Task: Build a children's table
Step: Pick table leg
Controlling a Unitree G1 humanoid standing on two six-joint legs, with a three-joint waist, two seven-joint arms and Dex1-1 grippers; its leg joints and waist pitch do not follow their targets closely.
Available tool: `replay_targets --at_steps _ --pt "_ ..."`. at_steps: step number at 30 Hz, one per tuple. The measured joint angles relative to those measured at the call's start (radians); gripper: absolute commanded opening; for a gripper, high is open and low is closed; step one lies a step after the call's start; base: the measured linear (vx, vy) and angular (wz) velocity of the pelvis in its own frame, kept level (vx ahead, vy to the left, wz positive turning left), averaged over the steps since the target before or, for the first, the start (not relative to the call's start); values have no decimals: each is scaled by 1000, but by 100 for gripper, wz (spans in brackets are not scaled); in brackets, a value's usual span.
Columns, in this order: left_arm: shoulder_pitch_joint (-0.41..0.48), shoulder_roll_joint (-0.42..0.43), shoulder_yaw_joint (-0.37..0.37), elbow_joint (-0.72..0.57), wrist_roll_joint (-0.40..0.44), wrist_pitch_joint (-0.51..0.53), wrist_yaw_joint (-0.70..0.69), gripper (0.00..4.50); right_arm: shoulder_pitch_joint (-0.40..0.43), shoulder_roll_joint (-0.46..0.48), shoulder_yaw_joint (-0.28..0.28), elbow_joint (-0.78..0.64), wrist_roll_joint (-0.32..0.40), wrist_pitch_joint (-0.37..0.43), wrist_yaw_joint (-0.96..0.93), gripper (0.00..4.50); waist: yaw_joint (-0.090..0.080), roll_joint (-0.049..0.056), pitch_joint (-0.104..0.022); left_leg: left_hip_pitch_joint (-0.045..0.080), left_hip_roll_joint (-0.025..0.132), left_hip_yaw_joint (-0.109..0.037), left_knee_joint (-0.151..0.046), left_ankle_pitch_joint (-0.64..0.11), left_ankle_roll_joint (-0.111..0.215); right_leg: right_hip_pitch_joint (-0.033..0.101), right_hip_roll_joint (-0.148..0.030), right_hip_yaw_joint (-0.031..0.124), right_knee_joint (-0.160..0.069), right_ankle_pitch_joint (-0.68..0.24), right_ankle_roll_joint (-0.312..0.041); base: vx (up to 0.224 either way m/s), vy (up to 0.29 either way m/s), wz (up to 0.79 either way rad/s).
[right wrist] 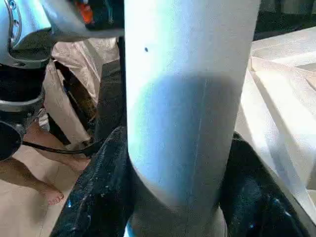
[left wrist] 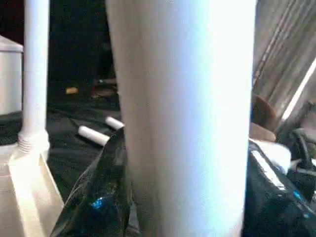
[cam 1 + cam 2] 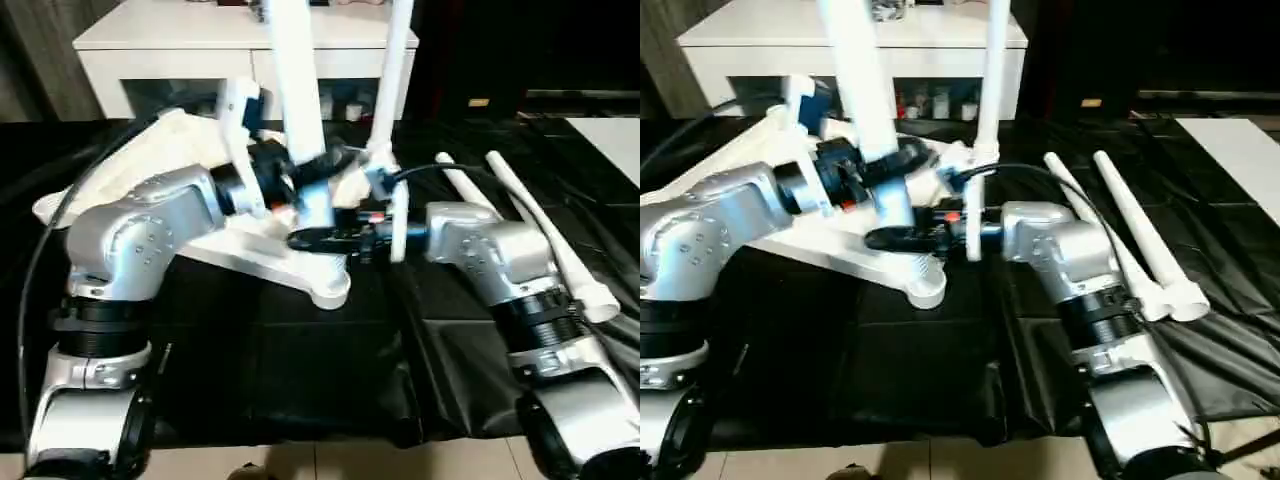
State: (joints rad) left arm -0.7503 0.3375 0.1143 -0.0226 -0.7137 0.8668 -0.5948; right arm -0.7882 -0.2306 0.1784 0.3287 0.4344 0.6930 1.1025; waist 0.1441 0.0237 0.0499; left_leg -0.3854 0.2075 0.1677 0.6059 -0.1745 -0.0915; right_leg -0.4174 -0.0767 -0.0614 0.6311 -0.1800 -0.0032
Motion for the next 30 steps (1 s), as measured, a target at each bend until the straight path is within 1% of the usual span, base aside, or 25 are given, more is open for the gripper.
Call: replay_targets --at_steps 2,3,7,8,9,14,15,19,20,21,24,25,27,30 --pt "-10 12 13 1 0 -1 1 314 0 6 3 0 0 0 -2 190 0 0 0 0 0 0 0 0 0 0 0 0 0 0 0 0 0 0" --pt "-16 18 22 1 0 -1 0 343 0 6 4 0 0 0 -3 189 0 0 0 0 0 0 0 0 0 0 0 0 0 0 0 0 0 0" --pt "-46 51 29 8 5 -7 -1 367 0 11 5 0 -1 0 -6 189 3 0 0 0 0 0 0 0 0 0 0 0 0 0 0 0 0 0" --pt "-50 51 31 11 6 -11 -1 367 1 11 5 0 -3 0 -7 189 3 1 0 0 0 -1 0 0 0 1 0 0 0 0 0 0 0 0" --pt "-55 48 33 22 6 -14 -2 335 1 10 5 0 -5 0 -7 189 3 1 0 0 0 -1 1 0 0 1 0 0 0 0 0 0 0 0" --pt "-70 46 25 42 13 -18 -11 315 2 0 5 0 -10 0 -15 189 2 1 0 0 0 -1 1 0 0 1 0 -1 0 0 0 0 0 0" --pt "-77 48 25 49 14 -19 -11 286 2 -4 5 0 -12 0 -15 188 1 1 0 0 0 -2 1 0 0 1 0 -1 0 0 0 0 0 0" --pt "-88 49 25 62 12 -20 -17 277 2 -12 5 0 -17 -2 -17 188 0 2 0 0 0 -2 1 0 0 1 0 -1 0 0 0 0 0 0" --pt "-88 49 25 63 11 -20 -18 266 3 -12 5 0 -21 -7 -18 188 0 3 1 0 0 -2 1 0 0 1 0 -1 0 0 0 0 0 0" --pt "-88 49 25 63 11 -20 -21 240 4 -11 6 0 -33 -24 -22 188 0 3 1 0 0 -2 1 0 0 1 0 -1 0 0 0 0 0 0" --pt "-88 50 25 59 11 -29 -34 234 3 -3 8 16 -62 -89 -43 188 0 3 1 0 0 -2 1 0 0 1 0 -1 0 0 -1 0 0 0" --pt "-88 51 23 59 15 -40 -36 219 1 4 6 26 -60 -97 -45 188 0 3 1 0 0 -2 1 0 0 1 0 -1 0 0 -1 0 0 0" --pt "-86 50 17 56 20 -52 -45 203 -4 11 6 37 -57 -98 -46 258 0 3 1 0 0 -2 1 0 0 1 0 -1 0 0 -1 0 0 0" --pt "-71 51 1 24 24 -82 -63 194 -14 9 0 48 -51 -97 -43 267 1 2 1 0 0 -2 1 0 0 1 0 -1 0 0 -1 0 0 0"
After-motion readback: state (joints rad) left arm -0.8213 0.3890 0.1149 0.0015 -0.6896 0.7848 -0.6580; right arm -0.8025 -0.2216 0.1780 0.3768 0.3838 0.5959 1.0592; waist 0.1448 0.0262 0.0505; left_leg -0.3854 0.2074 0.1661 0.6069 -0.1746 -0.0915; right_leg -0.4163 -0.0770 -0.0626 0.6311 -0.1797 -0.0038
